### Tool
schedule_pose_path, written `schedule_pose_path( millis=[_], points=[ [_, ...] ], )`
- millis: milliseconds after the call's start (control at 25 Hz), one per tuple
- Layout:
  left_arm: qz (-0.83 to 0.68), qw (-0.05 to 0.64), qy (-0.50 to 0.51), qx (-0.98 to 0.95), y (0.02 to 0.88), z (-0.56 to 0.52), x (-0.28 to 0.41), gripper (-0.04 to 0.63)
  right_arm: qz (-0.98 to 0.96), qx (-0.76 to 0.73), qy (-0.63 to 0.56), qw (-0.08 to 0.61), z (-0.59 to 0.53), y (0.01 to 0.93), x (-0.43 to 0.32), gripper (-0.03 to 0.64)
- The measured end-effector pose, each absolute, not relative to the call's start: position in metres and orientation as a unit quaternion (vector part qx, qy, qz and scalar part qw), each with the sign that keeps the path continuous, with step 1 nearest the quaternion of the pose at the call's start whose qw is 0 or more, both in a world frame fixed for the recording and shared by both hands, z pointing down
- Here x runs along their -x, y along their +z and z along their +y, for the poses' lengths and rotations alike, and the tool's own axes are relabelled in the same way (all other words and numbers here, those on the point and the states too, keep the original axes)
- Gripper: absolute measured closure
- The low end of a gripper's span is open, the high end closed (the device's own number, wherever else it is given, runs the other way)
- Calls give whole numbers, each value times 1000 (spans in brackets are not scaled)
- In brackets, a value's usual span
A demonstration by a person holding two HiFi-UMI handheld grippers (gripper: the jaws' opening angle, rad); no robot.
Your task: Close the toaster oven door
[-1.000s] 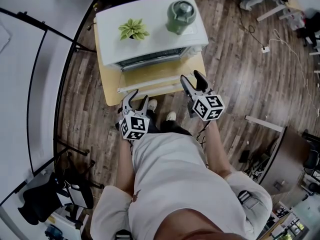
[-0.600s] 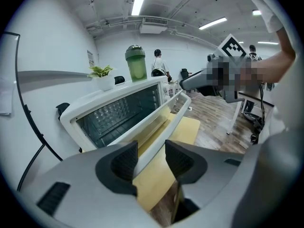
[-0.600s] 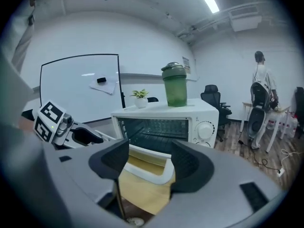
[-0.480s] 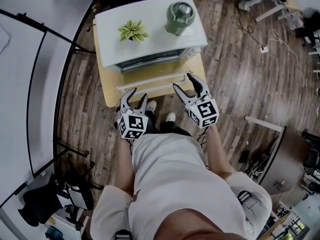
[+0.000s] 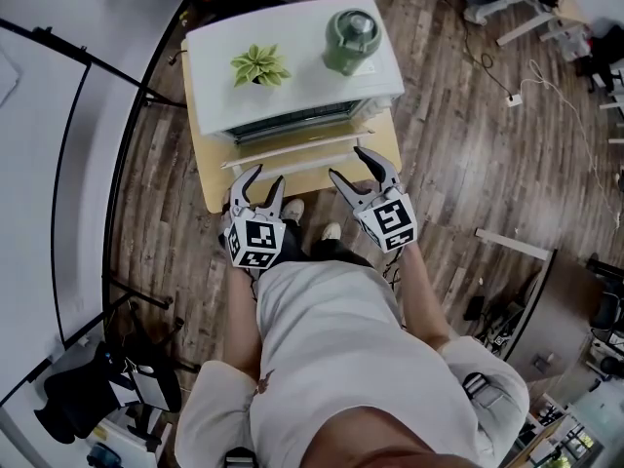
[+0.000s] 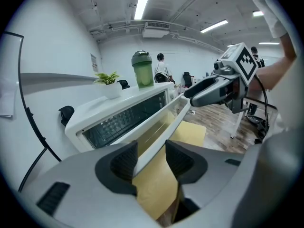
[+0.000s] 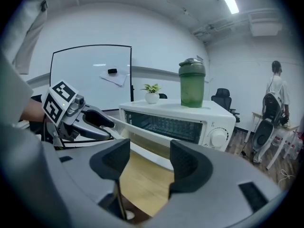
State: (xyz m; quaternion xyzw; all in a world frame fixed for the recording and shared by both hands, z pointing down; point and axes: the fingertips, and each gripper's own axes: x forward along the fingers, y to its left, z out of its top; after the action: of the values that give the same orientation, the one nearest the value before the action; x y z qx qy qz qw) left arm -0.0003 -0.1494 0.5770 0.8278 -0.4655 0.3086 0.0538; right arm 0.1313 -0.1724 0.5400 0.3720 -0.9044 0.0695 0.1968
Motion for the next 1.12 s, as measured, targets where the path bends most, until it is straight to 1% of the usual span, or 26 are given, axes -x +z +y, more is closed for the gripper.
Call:
schedule_pose_path(
  millis=[280, 1120],
  points=[
    [-472, 50, 301, -827, 570, -161, 2, 414, -905, -357, 56, 225, -182, 551, -122, 356],
    [-481, 45, 287, -827, 556, -186, 8, 413, -905, -366, 46, 213, -207, 540, -117, 364]
  ],
)
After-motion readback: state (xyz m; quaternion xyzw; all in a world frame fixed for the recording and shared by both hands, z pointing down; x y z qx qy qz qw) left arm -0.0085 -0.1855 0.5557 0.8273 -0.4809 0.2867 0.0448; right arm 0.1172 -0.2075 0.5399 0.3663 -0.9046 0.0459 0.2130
